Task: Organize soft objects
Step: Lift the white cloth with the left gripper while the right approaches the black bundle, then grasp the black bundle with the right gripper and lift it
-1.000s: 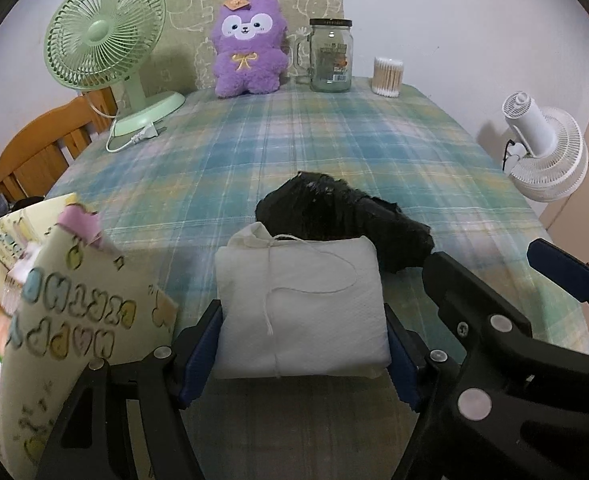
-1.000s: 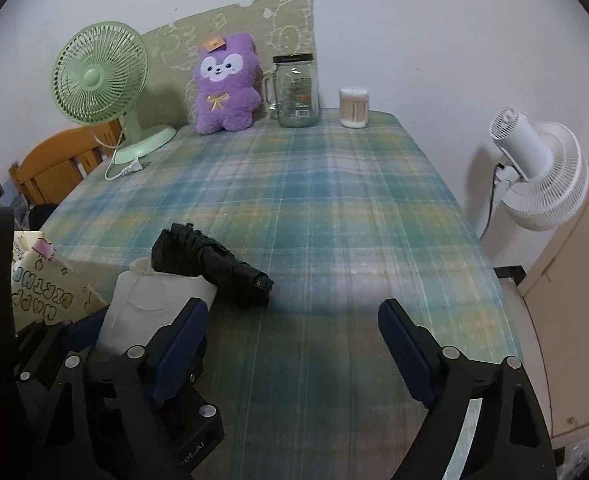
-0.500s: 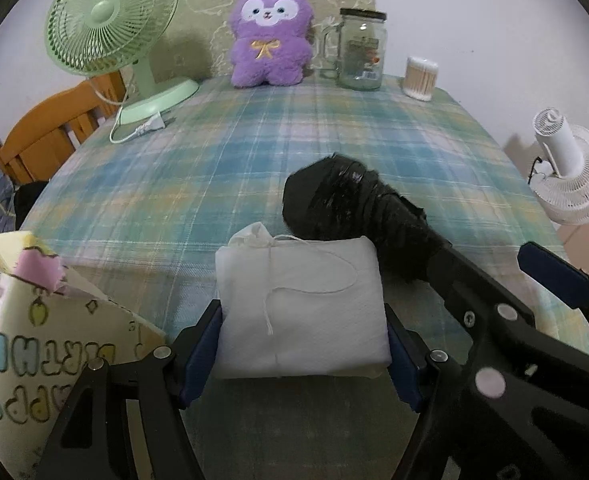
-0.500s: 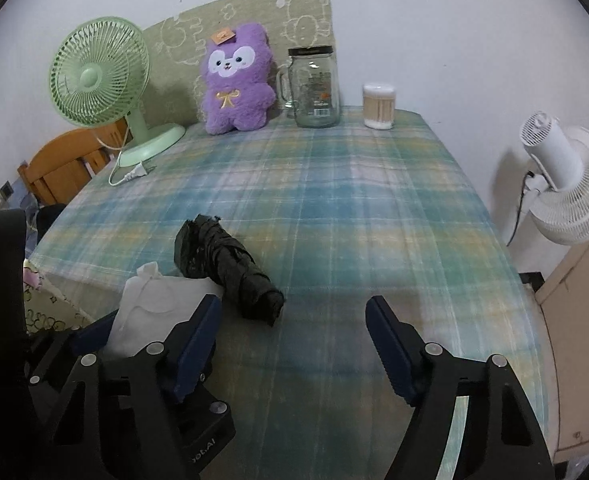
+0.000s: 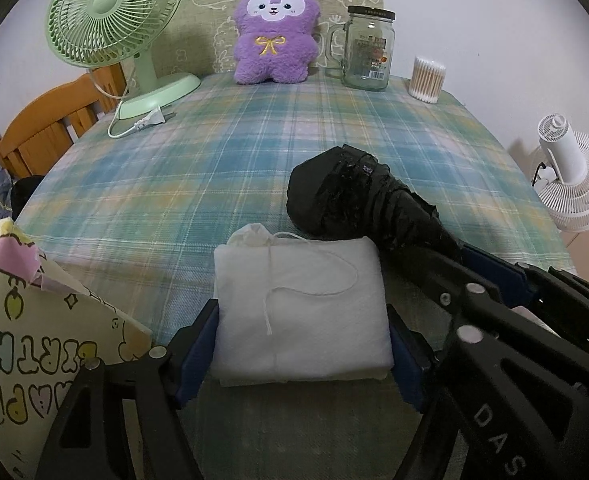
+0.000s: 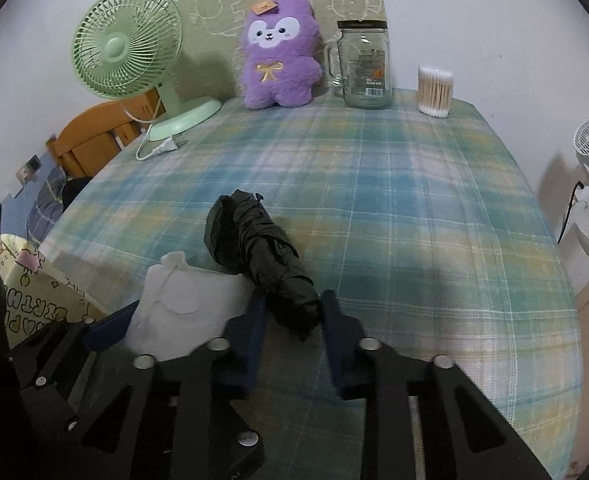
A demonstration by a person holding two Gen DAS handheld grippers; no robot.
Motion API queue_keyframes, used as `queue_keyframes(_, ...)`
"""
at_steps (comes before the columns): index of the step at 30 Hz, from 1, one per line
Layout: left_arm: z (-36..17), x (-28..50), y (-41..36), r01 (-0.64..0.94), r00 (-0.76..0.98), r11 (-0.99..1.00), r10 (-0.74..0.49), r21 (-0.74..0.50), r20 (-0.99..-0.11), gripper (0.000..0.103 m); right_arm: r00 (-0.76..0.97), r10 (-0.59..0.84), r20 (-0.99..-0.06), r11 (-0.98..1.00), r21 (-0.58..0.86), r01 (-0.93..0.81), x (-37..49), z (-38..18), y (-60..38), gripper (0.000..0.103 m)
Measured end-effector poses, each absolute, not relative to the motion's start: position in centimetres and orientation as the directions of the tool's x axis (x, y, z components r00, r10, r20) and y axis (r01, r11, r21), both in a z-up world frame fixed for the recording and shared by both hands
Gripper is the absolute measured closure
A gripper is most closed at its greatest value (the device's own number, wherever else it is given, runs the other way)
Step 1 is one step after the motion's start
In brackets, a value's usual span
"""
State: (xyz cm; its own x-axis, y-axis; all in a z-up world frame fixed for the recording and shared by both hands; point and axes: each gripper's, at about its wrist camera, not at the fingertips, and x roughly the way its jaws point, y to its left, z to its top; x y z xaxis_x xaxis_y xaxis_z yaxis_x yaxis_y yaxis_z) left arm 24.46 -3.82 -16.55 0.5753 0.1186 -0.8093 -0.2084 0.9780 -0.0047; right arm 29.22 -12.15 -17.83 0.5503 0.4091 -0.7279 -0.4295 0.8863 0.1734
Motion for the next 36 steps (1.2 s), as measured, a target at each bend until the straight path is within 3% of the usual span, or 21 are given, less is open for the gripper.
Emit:
queue_keyframes(6, -16.6, 24.4, -4.1, -0.2, 0.584, 0.98, 0.137, 0.022, -0.8, 0.023, 0.566, 0.393, -0.724, 0.893, 0.154, -0.423, 28.8, -17.8, -12.3, 0.087)
queue_keyframes(18, -16.3, 22.5, -5.7, -0.137, 0.608, 0.988, 0.137, 0.067, -0.782, 0.028, 0.614, 0.288, -0.735, 0.939, 0.09, -0.332, 25.9, -17.4, -14.3, 0.087)
queue_keyframes(26, -16.4, 20.4, -7.1, -0.072, 0.623, 0.994, 0.108, 0.081, -0.775, 0.028, 0.595, 0.262, -0.76, 0.957, 0.127, -0.259, 22.8, -17.7, -16.0, 0.086)
queue_keyframes(30, -16.4, 19.2, -7.3, -0.046, 0.624, 0.996, 0.091, 0.08, -0.776, 0.028, 0.588, 0.263, -0.765, 0.955, 0.122, -0.269, 21.4, -17.6, -16.0, 0.076)
queue_keyframes(32, -16.4, 18.8, -7.2, -0.044, 0.622, 0.996, 0.087, 0.076, -0.778, 0.028, 0.598, 0.251, -0.761, 0.958, 0.106, -0.267, 21.1, -17.4, -15.8, 0.064)
queue_keyframes(34, -16.3, 18.7, -6.9, -0.047, 0.618, 0.997, 0.083, 0.069, -0.782, 0.028, 0.616, 0.232, -0.753, 0.964, 0.091, -0.251, 20.9, -17.3, -15.9, 0.039)
queue_keyframes(36, -16.3, 18.7, -6.8, -0.049, 0.615, 0.996, 0.085, 0.069, -0.784, 0.028, 0.632, 0.227, -0.741, 0.966, 0.088, -0.244, 20.7, -17.1, -16.0, 0.035)
